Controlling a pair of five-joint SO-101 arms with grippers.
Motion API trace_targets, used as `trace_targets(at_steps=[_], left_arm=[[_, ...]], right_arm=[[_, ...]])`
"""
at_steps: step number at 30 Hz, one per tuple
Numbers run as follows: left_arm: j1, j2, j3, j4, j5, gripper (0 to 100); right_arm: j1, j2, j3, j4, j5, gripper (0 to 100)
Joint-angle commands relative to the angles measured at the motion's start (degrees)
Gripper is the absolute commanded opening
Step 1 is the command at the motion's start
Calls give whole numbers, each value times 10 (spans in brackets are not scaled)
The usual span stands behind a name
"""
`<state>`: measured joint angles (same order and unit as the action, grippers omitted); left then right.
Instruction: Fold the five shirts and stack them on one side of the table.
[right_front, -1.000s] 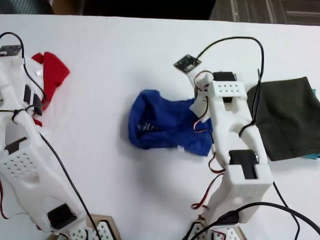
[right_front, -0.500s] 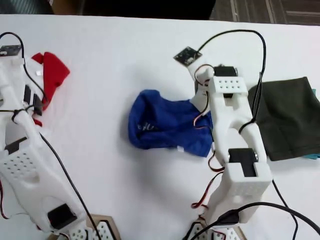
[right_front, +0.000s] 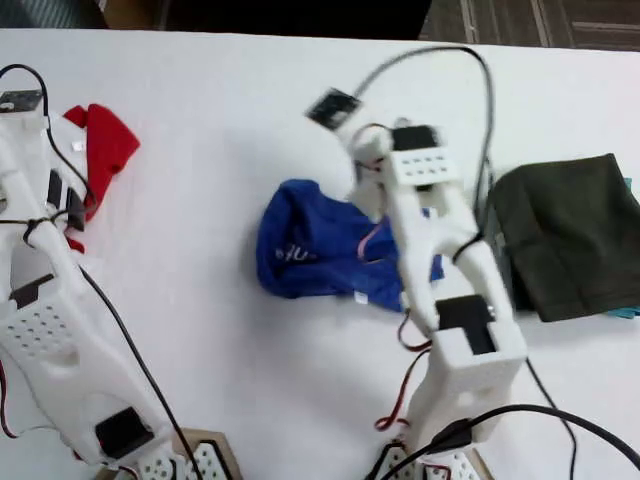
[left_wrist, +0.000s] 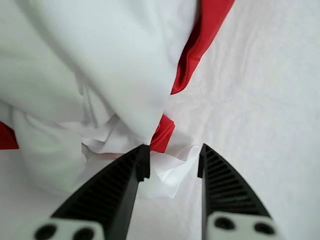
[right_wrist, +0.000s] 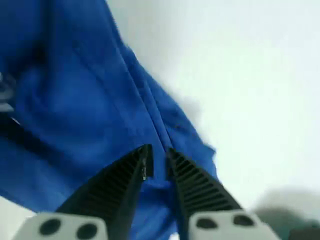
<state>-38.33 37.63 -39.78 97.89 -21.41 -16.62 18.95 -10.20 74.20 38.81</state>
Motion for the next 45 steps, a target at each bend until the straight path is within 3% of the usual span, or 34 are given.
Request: trace_targets(at_steps=[1,5,17,26,35,45], left_arm=[[1,-40,-2,-4,-5,184],[-16,-41,-2,-5,-5,184],[-43,-41,-1,0,-7,184],[-42,-41,-1,-1,-6,184],[-55,-41,-1,0,-6,184],[-75,-41,-1,0,-7,184]], right_arm=[[-42,20,-84,4,-40,180],[-74,91,-164,6,-41,256],[-127,324,-475,136,-40,248],[-145,360,-640,211,-42,248],[-221,399,-637,175,-98,249],[-186,494,-644,174,-100,248]])
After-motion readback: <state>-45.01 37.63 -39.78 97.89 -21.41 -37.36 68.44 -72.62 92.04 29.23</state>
